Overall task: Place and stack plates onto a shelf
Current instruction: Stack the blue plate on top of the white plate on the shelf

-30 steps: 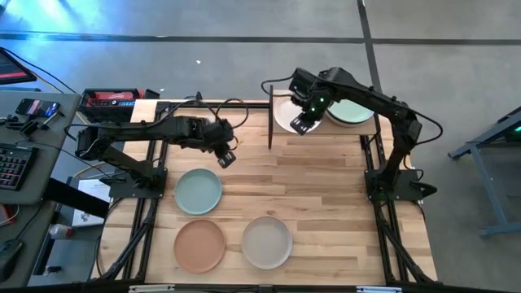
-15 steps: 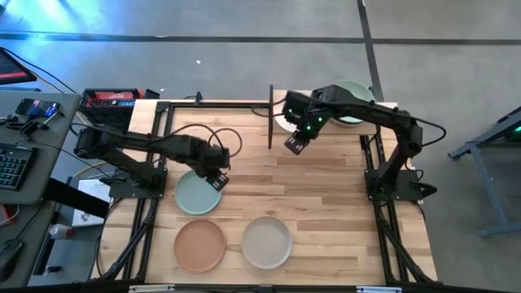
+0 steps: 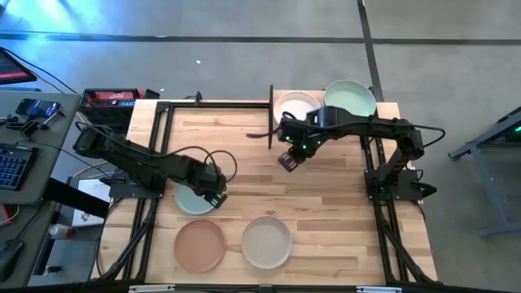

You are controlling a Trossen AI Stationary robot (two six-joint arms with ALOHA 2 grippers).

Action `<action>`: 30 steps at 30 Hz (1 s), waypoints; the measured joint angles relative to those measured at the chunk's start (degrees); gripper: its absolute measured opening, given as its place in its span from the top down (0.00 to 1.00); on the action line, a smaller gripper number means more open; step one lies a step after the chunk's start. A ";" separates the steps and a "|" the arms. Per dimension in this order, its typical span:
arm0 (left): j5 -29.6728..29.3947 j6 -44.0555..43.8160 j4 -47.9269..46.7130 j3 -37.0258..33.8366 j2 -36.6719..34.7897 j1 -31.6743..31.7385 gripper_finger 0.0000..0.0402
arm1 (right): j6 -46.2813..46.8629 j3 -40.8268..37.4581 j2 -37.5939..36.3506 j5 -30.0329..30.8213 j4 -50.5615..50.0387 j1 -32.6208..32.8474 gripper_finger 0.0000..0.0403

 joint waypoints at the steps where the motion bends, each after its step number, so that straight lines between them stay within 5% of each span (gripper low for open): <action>1: 0.00 -0.87 1.40 -0.81 0.00 -0.59 0.73 | 0.74 0.00 0.00 0.33 0.10 0.64 0.86; 19: -0.28 -11.14 14.92 -9.63 0.27 -8.97 0.73 | 9.80 0.00 0.00 5.20 0.78 7.64 0.86; 30: -0.31 -11.25 16.38 -9.74 7.36 -10.33 0.73 | 9.89 0.00 0.00 5.20 2.51 7.88 0.86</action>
